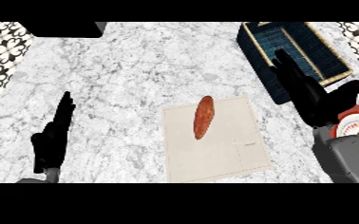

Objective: Pick the sweet potato from the placemat and place it in the basket

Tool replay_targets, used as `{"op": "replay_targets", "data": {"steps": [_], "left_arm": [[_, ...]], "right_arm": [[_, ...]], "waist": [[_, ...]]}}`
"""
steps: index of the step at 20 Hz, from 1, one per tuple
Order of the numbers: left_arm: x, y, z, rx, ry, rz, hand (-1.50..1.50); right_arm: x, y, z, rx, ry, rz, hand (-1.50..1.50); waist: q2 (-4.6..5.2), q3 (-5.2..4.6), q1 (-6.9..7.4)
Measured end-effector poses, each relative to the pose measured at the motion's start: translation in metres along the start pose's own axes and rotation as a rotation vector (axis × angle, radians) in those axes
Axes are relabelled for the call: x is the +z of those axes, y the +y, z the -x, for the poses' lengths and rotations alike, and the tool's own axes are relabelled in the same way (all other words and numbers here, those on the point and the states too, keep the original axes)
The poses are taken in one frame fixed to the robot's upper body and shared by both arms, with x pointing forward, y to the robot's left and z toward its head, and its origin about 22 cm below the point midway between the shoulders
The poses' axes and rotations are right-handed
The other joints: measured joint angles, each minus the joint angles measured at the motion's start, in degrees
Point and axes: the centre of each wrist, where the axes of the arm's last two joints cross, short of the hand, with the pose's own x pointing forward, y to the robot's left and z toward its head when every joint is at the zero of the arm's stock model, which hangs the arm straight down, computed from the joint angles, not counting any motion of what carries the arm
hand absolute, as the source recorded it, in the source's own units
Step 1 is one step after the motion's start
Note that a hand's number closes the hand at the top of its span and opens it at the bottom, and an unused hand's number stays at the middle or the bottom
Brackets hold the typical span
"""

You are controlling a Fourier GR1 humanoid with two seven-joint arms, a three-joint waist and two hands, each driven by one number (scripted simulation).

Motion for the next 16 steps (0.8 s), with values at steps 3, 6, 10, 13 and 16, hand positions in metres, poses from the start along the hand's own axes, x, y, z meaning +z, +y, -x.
{"op": "replay_targets", "data": {"steps": [3,6,10,13,16], "left_arm": [[-0.011,0.013,-0.015,0.003,0.0,0.021,0.0],[-0.027,0.016,-0.036,0.012,-0.013,0.066,0.0],[-0.036,0.009,-0.05,0.044,0.012,0.139,0.0],[-0.046,0.011,-0.061,0.059,0.033,0.166,0.0],[-0.05,0.011,-0.065,0.068,0.054,0.174,0.0]], "right_arm": [[-0.015,0.003,0.0,-0.061,-0.092,-0.013,1.5],[-0.039,0.001,-0.019,-0.148,-0.272,-0.03,1.5],[-0.051,0.036,-0.043,0.126,-0.456,-0.268,-1.5],[-0.055,0.092,-0.03,0.23,-0.548,-0.314,-1.5],[-0.057,0.154,-0.027,0.272,-0.596,-0.289,-1.5]], "waist": [[-0.44,-0.28,0.06],[-0.28,-0.3,0.71],[-0.35,-0.57,1.73],[-0.53,-0.65,1.49],[-0.87,-0.7,0.86]]}}
